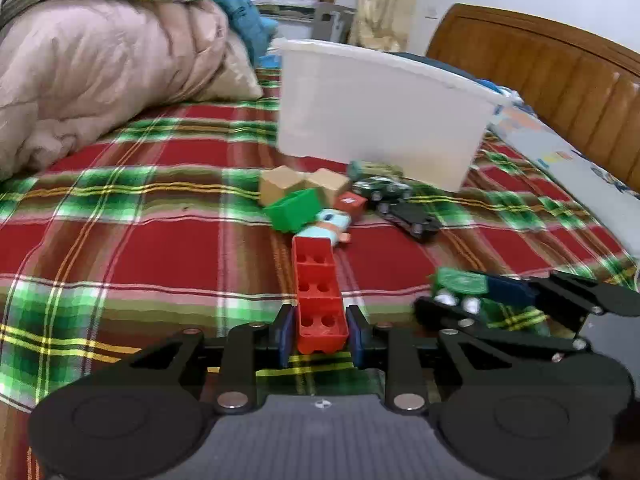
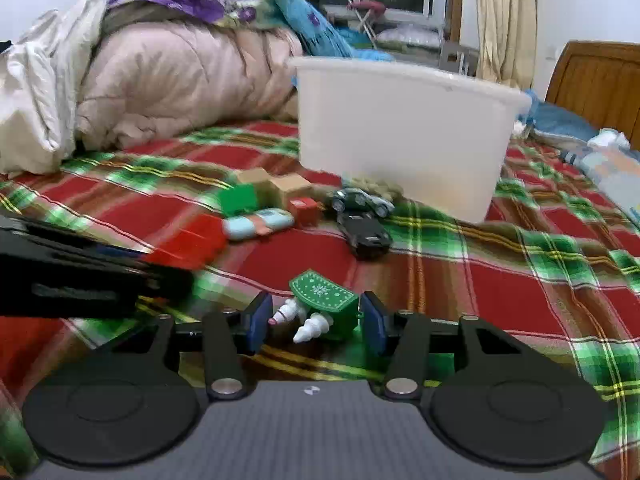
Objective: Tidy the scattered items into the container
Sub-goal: 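Grasp the green printed toy with the right tool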
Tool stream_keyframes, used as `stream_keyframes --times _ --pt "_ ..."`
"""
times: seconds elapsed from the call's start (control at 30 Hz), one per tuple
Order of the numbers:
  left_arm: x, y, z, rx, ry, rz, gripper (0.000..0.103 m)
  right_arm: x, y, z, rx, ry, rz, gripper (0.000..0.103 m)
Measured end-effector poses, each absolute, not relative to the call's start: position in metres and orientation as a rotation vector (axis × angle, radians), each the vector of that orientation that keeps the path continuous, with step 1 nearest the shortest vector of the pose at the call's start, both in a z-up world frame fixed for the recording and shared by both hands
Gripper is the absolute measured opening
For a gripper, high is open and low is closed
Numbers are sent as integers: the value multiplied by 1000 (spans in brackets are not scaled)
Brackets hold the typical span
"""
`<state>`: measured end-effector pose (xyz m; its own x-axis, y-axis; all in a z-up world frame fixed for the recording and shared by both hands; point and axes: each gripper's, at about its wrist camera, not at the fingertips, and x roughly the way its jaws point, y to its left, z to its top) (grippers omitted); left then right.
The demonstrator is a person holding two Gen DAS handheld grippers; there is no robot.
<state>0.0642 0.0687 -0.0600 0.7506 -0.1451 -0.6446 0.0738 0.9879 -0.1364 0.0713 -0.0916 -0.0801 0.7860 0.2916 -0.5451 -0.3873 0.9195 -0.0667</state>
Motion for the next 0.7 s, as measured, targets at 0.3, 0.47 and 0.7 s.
stream_keyframes --times 0.3,0.47,0.7 --pt "65 63 -21 -40 616 -132 29 73 -96 -42 -252 415 324 52" --pt "72 64 -35 -56 665 -98 30 82 -103 -59 -213 473 292 52" --pt "75 56 -63 -82 736 -54 52 86 -109 -83 -128 567 301 63"
